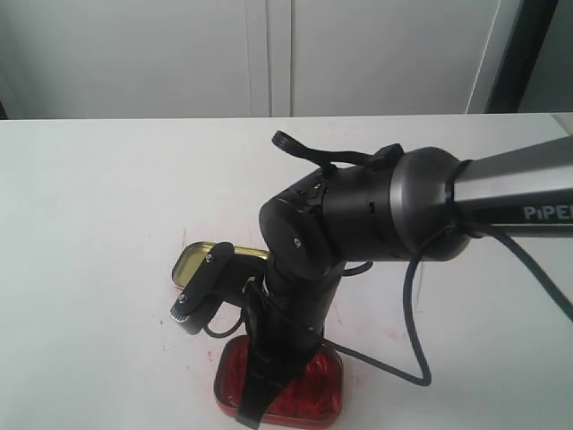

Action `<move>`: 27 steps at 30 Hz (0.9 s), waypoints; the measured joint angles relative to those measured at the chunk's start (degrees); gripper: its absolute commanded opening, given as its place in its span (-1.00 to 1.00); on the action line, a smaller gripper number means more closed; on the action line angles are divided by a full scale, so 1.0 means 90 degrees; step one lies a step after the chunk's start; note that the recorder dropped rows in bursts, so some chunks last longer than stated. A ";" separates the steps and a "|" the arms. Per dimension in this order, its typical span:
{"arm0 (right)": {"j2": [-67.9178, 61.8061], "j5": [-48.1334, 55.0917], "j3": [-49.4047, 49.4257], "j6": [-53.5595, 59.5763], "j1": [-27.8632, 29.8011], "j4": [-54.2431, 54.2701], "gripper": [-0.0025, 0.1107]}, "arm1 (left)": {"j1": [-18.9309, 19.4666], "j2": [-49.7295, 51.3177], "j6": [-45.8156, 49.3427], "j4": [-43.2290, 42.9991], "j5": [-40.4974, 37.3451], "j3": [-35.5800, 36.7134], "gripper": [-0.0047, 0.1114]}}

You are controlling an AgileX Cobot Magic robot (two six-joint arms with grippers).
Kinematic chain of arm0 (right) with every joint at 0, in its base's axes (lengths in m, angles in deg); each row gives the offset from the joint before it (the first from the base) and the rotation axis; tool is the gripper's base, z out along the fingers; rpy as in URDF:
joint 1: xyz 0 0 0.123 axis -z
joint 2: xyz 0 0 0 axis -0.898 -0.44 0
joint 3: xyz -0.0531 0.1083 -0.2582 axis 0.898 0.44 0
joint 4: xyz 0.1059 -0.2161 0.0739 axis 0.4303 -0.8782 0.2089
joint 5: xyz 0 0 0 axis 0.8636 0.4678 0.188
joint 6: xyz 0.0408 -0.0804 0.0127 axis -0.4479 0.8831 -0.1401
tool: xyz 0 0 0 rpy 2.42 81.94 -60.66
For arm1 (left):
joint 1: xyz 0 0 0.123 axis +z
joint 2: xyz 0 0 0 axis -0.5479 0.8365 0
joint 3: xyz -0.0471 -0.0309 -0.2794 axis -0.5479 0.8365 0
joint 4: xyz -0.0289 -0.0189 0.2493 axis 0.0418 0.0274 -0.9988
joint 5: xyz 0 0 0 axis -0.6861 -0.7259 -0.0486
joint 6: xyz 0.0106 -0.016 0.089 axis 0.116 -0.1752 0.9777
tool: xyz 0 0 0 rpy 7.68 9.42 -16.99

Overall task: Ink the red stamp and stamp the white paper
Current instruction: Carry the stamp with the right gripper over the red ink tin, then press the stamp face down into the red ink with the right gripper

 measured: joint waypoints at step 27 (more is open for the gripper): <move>-0.0082 -0.0352 0.0365 -0.0013 0.0000 0.0046 -0.96 | 0.0000 0.0000 0.0000 0.0000 0.0000 0.0000 -0.92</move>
